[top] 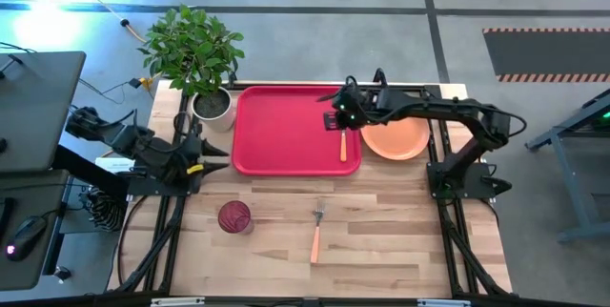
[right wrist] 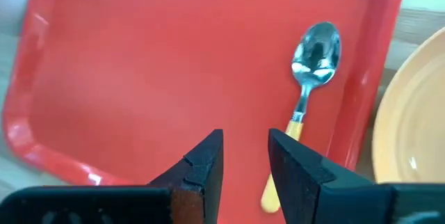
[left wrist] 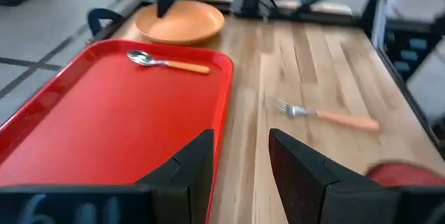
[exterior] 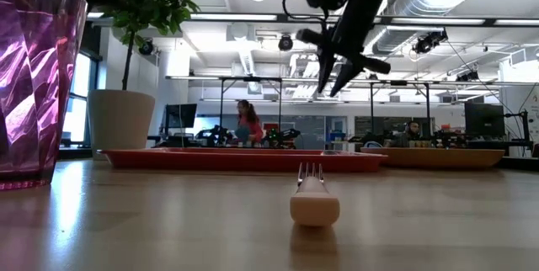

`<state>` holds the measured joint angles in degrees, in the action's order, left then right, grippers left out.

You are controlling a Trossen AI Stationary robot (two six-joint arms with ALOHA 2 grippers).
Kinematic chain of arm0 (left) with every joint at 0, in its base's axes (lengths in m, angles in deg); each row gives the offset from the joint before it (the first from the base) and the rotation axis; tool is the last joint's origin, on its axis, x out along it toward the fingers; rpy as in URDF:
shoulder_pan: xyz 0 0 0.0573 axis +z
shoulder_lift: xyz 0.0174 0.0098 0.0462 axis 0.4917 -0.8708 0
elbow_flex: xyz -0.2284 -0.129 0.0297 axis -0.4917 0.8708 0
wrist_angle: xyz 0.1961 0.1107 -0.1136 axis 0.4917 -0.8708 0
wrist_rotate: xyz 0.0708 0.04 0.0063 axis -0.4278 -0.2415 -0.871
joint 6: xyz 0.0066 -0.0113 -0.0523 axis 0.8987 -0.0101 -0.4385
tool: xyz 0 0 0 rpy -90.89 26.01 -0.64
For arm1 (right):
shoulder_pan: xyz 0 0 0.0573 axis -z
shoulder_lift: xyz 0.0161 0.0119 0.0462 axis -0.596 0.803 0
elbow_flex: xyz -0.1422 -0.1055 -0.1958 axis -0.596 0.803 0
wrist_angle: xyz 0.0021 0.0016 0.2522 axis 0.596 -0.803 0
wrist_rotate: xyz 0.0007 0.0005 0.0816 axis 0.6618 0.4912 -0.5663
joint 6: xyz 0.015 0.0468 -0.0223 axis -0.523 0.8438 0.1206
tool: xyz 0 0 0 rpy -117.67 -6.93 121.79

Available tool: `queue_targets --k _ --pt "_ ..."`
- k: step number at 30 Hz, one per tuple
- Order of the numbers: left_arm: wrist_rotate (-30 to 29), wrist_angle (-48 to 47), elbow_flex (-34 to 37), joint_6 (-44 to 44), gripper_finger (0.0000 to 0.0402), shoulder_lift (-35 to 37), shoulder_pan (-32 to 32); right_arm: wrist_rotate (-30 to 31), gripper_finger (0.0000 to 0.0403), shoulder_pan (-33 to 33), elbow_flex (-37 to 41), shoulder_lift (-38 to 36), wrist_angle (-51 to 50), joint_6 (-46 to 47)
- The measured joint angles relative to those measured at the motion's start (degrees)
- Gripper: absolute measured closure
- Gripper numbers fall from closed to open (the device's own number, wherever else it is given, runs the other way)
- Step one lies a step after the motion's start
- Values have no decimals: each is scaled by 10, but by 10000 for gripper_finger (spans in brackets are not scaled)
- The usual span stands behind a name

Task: Pick and place plate/cup/fork/spoon on tray
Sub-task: Put the violet cup on the top left of the red tray

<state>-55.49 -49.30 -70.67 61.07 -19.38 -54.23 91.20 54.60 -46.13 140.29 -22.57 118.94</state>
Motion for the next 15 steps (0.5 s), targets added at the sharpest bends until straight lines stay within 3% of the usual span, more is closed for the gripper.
queue_targets --k 7,15 --pt "88 -29 -56 6 273 -64 0 19 298 -40 0 -19 2 15" --pt "191 -87 -89 -103 273 -143 0 19 298 -57 0 -21 1 14"
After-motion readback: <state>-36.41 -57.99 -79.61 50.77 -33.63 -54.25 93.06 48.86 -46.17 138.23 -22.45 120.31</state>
